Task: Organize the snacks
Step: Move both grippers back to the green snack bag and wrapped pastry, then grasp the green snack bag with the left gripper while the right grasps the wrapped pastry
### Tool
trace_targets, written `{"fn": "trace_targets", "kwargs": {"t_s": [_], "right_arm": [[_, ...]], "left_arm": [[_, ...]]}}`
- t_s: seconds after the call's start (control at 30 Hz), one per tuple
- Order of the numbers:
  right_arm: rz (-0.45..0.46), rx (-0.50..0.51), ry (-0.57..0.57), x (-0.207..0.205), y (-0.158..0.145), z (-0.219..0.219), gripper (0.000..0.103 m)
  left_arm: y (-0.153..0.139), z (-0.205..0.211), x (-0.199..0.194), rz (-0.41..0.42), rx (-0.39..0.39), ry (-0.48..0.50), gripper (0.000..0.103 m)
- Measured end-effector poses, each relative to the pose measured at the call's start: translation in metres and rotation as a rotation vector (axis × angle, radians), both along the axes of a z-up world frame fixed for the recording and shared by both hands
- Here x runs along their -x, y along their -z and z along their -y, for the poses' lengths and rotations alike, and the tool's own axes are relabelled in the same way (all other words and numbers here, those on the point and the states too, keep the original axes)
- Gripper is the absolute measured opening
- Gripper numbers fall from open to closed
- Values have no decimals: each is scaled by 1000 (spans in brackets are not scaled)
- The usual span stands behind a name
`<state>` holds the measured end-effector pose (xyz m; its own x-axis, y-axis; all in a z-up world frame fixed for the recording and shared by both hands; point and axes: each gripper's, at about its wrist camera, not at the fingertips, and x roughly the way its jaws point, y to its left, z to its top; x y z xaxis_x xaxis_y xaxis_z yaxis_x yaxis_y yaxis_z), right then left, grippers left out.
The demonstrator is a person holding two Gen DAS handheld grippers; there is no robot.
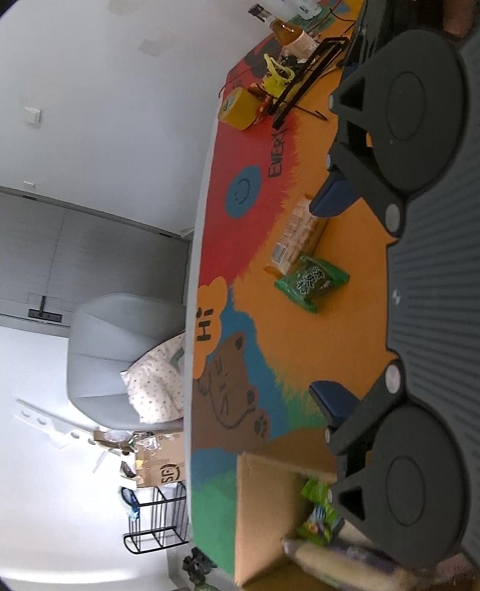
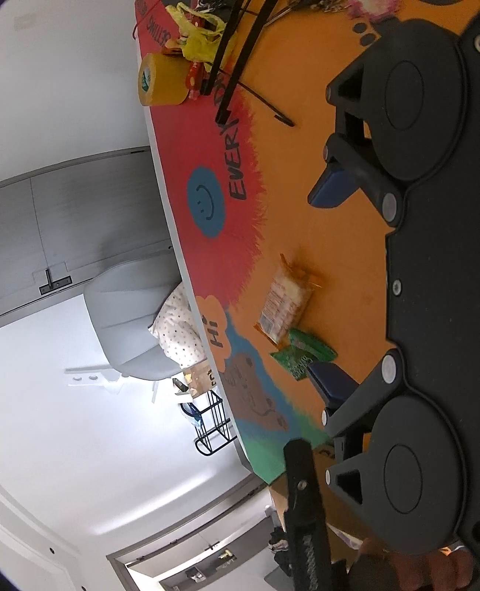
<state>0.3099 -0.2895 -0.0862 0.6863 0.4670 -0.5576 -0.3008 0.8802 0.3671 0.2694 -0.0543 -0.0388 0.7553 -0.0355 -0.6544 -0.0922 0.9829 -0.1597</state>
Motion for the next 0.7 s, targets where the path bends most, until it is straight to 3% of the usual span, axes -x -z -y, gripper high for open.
{"fn": "trace_targets", "kwargs": {"t_s": [0.27, 0.5, 0.7], "right_arm": [[-16, -31, -47, -24, 10, -1, 70], [-29, -21, -74, -49, 17, -6, 62], [-31, 15, -100, -67, 19, -16, 62]], "left_arm": [[20, 6, -28, -33, 23, -15, 90], [37, 12, -56, -71, 56, -17, 67], [52, 13, -76, -106, 62, -33, 56]]}}
